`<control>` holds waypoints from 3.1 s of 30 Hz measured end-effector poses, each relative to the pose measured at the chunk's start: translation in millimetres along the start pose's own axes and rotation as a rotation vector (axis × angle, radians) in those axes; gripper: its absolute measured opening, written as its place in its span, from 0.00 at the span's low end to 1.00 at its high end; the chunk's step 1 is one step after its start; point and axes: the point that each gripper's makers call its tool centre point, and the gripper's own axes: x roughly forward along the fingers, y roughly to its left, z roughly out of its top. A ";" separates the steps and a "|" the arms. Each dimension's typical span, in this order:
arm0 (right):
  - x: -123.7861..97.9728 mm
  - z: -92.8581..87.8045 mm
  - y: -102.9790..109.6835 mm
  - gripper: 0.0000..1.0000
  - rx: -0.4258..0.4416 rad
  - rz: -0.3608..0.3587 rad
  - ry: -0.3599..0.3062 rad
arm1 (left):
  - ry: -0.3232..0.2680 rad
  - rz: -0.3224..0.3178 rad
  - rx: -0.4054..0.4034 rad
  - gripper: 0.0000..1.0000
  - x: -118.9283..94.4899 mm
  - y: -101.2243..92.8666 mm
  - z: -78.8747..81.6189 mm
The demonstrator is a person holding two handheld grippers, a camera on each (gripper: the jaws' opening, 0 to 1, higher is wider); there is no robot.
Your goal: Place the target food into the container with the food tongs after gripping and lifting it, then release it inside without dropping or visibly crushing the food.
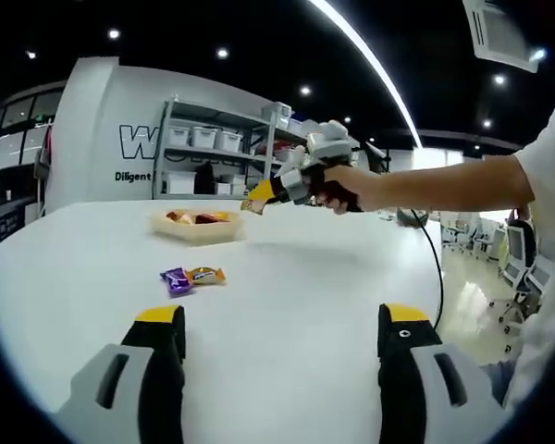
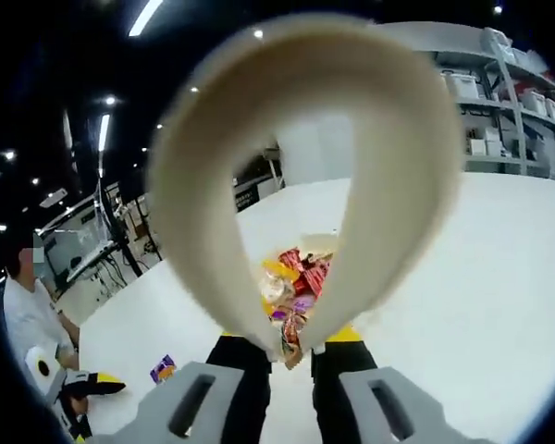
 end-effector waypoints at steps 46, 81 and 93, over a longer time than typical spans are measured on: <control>26.1 8.4 15.1 0.14 -0.059 0.077 -0.004 | 0.004 -0.014 -0.003 0.83 0.3 -3.2 0.3; -2.1 -67.8 142.3 0.17 -0.291 0.330 0.208 | -0.058 0.035 0.086 0.97 -1.6 3.6 8.7; 17.3 -99.3 158.8 0.19 -0.357 0.363 0.267 | -0.040 0.024 0.071 0.94 -1.3 2.5 5.5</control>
